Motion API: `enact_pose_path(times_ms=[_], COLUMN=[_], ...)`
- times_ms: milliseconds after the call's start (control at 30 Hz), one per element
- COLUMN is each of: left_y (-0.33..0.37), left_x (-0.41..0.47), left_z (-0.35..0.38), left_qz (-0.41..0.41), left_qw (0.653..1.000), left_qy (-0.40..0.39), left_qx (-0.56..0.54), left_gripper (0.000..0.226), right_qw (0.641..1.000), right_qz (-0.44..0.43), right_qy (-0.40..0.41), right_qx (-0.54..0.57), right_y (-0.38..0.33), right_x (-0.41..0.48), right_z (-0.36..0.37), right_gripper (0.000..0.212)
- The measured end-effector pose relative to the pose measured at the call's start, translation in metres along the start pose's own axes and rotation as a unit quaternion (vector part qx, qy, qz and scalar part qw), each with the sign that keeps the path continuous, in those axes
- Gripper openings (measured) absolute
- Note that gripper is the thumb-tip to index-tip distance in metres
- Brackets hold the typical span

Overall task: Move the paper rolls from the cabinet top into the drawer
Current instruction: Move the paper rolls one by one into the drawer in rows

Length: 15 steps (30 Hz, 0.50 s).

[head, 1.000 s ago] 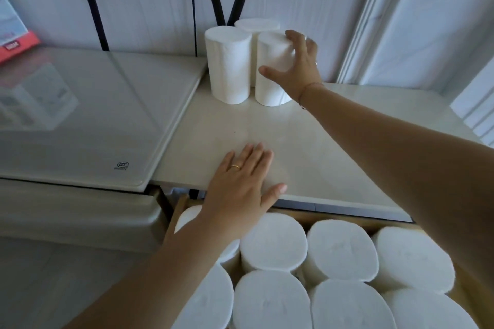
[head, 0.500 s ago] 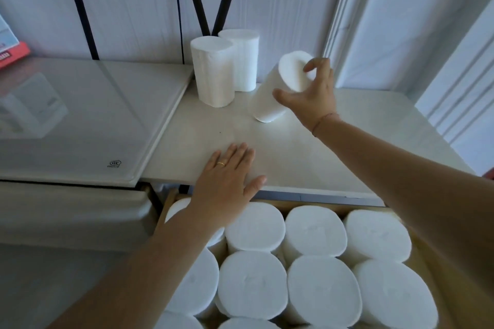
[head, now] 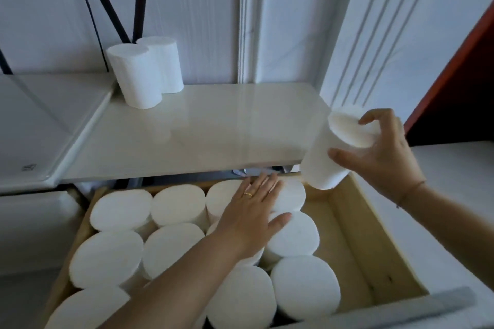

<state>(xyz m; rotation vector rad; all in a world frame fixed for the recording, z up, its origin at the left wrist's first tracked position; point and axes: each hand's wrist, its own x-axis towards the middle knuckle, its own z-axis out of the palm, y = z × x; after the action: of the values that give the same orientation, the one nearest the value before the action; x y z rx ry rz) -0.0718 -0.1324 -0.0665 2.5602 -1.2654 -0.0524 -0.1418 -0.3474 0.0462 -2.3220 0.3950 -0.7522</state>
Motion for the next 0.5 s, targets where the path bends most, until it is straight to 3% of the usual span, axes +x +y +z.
enact_pose_path(times_ms=[333,500], left_y=[0.007,0.007], left_x=[-0.007,-0.005], left_z=[0.013,0.012], left_qz=[0.0,-0.012], left_qw=[1.0,0.999], left_qy=[-0.009,-0.018], left_qx=[0.029,0.036], left_gripper=[0.064,0.064], right_qw=[0.997,0.992], right_qz=[-0.004,0.083], right_qy=[0.022,-0.018], right_qx=[-0.068,-0.094], right_y=[0.011,0.034], right_x=[-0.032,-0.041], right_z=[-0.001,0.031], right_gripper=[0.066,0.066])
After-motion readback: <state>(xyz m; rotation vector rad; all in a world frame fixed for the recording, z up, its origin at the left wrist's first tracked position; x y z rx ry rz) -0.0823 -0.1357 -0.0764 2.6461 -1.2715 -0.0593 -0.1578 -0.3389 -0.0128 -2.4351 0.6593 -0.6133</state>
